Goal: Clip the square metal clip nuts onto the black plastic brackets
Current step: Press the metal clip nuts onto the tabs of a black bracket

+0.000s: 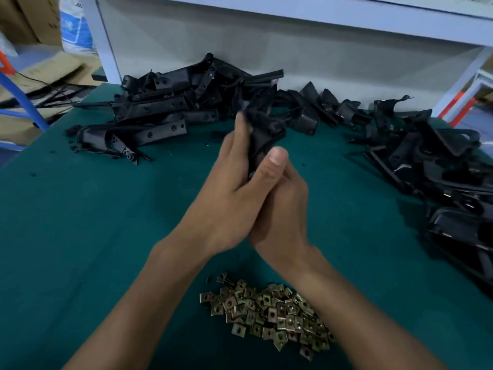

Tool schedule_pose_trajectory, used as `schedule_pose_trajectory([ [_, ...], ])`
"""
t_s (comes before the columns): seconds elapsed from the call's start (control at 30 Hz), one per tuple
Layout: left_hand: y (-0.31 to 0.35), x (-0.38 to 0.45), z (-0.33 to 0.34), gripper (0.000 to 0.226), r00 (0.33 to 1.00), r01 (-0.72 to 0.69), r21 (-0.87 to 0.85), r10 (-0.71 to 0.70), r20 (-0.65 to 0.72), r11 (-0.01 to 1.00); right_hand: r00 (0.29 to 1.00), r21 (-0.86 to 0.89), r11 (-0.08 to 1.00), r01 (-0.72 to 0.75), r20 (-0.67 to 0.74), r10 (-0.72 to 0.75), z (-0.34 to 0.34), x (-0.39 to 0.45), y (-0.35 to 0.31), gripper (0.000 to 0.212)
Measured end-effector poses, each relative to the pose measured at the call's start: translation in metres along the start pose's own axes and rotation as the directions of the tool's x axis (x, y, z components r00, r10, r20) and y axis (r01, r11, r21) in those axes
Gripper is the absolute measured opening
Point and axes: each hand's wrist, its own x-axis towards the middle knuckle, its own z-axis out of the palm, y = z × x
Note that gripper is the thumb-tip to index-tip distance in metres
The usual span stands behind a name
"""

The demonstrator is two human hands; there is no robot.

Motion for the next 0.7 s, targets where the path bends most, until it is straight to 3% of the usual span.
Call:
schedule_pose_trajectory([
  [0.07,0.002,0.004,0.001,0.054,0.980,-0.115,0.011,0.115,-0.160,0.993,0.994,0.024,0.999,0.041,0.101,-0.044,0.000,-0.001,-0.005,0.036],
  [0.17,0.001,0.013,-0.012,0.014,0.870,-0.179,0.133,0.220,-0.441,0.975,0.949,0.049,0.996,0.075,0.303,-0.087,-0.007,-0.005,-0.002,0.049],
  [0.2,-0.002,0.016,-0.015,0.010,0.837,-0.160,0.155,0.218,-0.501,0.975,0.934,0.112,0.994,0.005,0.354,-0.045,-0.011,-0.007,-0.002,0.051],
  [0.27,-0.006,0.019,-0.019,0.024,0.766,-0.126,0.156,0.196,-0.612,0.980,0.906,0.176,0.975,-0.139,0.421,0.053,-0.019,-0.012,-0.002,0.053],
  [0.37,-0.006,0.023,-0.023,0.032,0.680,-0.097,0.282,0.270,-0.682,0.954,0.868,0.181,0.921,-0.344,0.436,0.238,-0.035,-0.018,0.006,0.035],
  [0.43,-0.003,0.026,-0.031,0.028,0.672,-0.102,0.381,0.346,-0.655,0.919,0.802,0.034,0.915,-0.402,0.496,0.334,-0.043,-0.021,0.013,0.025],
  [0.5,0.002,0.030,-0.040,0.030,0.733,-0.117,0.505,0.417,-0.538,0.855,0.694,-0.201,0.946,-0.255,0.643,0.324,-0.043,-0.027,0.016,0.020],
  [0.57,0.004,0.034,-0.045,0.035,0.829,-0.122,0.634,0.430,-0.359,0.764,0.581,-0.301,0.947,-0.111,0.753,0.308,-0.034,-0.033,0.014,0.024],
  [0.7,0.006,0.040,-0.051,0.020,0.926,-0.109,0.773,0.346,-0.149,0.625,0.545,-0.327,0.945,-0.020,0.789,0.284,-0.026,-0.028,0.012,0.023],
])
